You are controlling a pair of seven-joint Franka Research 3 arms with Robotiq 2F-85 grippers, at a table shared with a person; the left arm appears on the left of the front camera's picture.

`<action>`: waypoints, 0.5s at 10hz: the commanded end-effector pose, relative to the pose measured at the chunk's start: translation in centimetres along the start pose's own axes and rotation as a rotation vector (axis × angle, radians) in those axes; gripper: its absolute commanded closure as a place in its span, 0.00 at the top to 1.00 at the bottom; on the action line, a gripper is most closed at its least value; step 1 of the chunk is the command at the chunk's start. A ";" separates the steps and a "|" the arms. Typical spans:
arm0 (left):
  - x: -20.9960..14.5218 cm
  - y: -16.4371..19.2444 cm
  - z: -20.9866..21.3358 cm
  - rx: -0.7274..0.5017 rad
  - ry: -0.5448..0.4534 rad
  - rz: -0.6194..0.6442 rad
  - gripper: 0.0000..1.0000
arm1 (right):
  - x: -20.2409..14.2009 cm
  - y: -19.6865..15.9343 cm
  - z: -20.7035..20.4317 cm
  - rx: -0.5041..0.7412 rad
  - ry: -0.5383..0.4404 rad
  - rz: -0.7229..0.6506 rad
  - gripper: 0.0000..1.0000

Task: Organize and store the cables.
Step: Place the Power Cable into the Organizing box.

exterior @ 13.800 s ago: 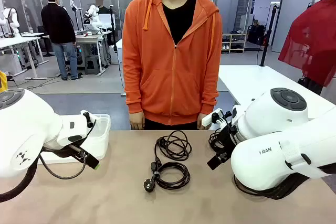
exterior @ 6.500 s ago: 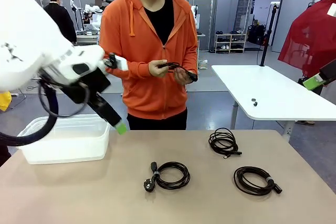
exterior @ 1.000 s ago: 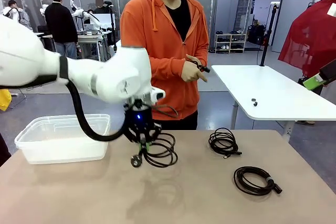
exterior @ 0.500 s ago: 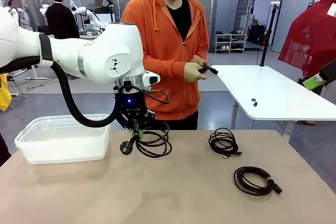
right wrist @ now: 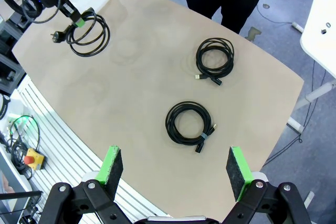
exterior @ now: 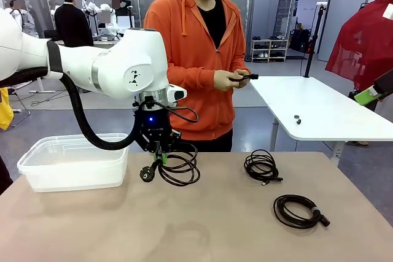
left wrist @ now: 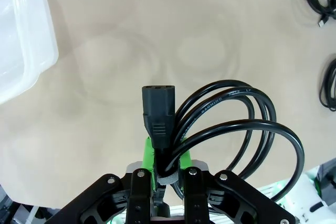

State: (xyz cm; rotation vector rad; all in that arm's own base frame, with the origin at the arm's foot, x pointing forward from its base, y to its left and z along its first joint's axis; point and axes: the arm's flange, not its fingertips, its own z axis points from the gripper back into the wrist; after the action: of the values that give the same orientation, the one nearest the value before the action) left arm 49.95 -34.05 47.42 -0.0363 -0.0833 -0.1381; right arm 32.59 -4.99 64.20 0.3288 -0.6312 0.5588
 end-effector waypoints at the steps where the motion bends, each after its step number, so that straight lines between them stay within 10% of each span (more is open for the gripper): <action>1: 1.6 2.1 0.1 -0.021 -0.014 -0.016 0.20 | 0.0 0.0 0.0 0.015 -0.003 0.012 1.00; 5: 2.8 10.2 1.0 -0.095 -0.082 -0.253 0.20 | 0.0 0.0 0.0 0.015 -0.003 0.012 1.00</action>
State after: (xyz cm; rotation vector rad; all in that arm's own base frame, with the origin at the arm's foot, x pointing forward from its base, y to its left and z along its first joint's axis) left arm 54.84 -26.30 48.07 -0.0637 -0.1292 -0.3426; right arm 32.59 -4.99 64.20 0.3287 -0.6312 0.5589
